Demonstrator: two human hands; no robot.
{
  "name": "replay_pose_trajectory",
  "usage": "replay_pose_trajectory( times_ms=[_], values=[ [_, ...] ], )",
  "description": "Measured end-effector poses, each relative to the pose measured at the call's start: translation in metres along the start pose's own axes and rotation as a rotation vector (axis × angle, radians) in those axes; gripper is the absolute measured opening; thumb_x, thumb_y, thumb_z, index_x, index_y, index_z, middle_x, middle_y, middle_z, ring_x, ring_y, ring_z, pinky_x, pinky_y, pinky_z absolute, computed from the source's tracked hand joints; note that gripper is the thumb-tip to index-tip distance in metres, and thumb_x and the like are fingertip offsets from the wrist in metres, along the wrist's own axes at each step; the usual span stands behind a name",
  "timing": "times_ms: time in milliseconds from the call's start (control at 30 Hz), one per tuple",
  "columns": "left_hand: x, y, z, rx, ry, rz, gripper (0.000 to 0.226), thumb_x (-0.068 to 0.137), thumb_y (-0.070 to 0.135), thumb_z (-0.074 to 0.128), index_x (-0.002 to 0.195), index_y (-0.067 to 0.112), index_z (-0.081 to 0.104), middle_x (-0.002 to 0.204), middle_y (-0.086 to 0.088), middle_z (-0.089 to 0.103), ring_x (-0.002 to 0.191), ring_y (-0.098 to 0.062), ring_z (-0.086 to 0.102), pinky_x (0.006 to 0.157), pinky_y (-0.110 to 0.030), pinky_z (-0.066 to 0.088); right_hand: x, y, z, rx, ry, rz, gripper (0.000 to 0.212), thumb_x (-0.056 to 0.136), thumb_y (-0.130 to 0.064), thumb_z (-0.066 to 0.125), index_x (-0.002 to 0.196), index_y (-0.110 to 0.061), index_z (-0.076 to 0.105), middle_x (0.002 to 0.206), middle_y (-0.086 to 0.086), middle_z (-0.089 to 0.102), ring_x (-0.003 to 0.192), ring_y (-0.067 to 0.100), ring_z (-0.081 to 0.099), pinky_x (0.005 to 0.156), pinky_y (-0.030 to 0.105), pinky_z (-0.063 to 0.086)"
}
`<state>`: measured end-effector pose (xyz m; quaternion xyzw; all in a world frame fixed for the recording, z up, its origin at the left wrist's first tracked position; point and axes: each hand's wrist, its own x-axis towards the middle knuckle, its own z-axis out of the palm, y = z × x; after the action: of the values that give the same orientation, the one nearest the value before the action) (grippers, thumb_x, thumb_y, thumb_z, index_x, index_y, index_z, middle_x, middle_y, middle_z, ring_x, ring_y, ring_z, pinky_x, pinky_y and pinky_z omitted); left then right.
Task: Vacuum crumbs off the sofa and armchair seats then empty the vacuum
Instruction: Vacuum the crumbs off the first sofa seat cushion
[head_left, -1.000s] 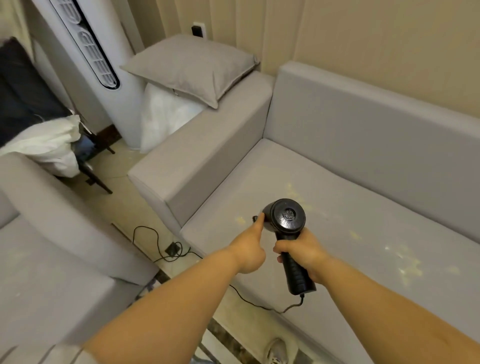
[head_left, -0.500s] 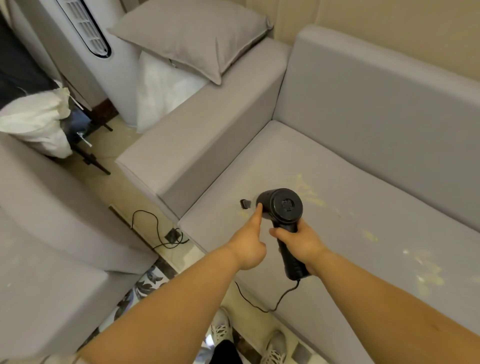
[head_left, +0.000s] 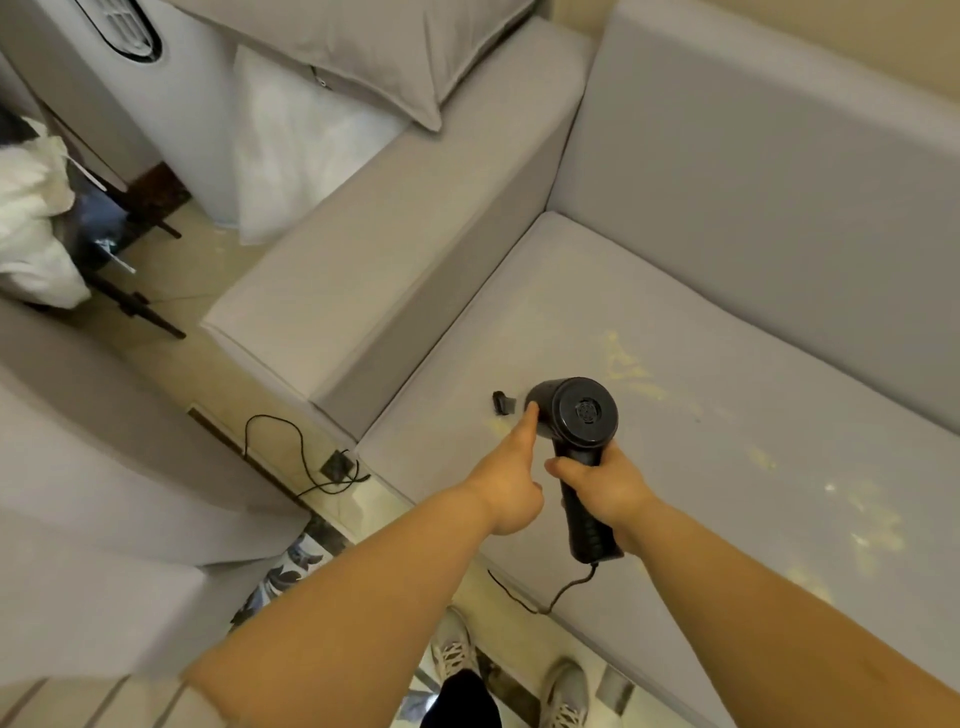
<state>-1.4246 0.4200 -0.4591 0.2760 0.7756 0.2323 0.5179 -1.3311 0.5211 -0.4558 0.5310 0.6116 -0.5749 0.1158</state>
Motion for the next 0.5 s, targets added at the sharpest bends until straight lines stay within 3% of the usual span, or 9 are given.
replay_pose_trajectory(
  times_ms=[100,267,500],
  values=[
    [-0.001,0.001,0.004,-0.004,-0.006,0.003,0.094,0.092,0.006,0.049,0.144,0.039,-0.023,0.151,-0.013,0.032,0.13,-0.024,0.044,0.097,-0.027,0.036,-0.001,0.0,-0.001,-0.005,-0.015,0.022,0.042,0.083,-0.014,0.073,0.12,-0.016,0.053,0.103,0.017,0.066,0.1,0.04,0.065,0.092,0.055,0.053],
    [-0.011,0.002,0.017,-0.003,0.0,0.01,0.095,0.091,0.005,0.049,0.144,0.039,-0.023,0.151,-0.011,0.033,0.129,-0.024,0.045,0.105,-0.035,0.039,-0.006,0.009,-0.01,-0.033,-0.049,0.049,0.036,0.079,-0.009,0.073,0.112,-0.013,0.056,0.1,0.019,0.065,0.088,0.034,0.063,0.09,0.054,0.055],
    [-0.029,0.006,0.057,-0.029,0.026,0.015,0.094,0.092,0.007,0.051,0.146,0.035,-0.021,0.157,-0.006,0.021,0.135,-0.023,0.039,0.108,-0.033,0.035,-0.023,0.039,-0.027,-0.031,-0.113,0.061,0.026,0.076,-0.004,0.072,0.098,-0.011,0.06,0.093,0.02,0.063,0.084,0.033,0.06,0.091,0.053,0.055]
  ],
)
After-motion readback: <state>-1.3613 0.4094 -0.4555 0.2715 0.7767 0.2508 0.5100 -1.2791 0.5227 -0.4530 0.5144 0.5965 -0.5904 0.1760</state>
